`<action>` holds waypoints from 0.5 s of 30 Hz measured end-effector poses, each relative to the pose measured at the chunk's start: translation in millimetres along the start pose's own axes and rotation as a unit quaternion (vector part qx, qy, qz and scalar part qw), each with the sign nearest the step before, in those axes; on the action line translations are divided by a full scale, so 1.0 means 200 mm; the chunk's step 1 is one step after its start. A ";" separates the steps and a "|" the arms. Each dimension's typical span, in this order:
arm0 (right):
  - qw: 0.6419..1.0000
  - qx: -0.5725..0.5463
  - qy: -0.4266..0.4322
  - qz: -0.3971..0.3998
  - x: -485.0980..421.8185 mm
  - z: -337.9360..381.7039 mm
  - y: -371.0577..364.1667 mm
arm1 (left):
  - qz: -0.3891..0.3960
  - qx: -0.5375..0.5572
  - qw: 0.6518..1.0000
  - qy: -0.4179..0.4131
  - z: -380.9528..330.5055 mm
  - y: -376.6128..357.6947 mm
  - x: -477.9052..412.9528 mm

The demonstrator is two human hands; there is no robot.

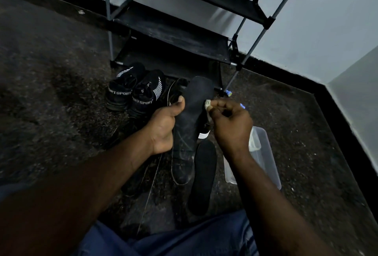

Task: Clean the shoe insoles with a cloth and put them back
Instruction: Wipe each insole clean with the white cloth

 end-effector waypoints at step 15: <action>0.981 0.158 0.115 -0.005 0.12 0.05 -0.03 | -0.012 -0.069 0.993 -0.091 -0.06 0.01 0.00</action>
Point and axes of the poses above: each hand's wrist, its own x-axis away from the middle knuckle, its own y-axis out of the back of the hand, z = x × y, the point moved 7 cm from there along -x, towards the middle knuckle
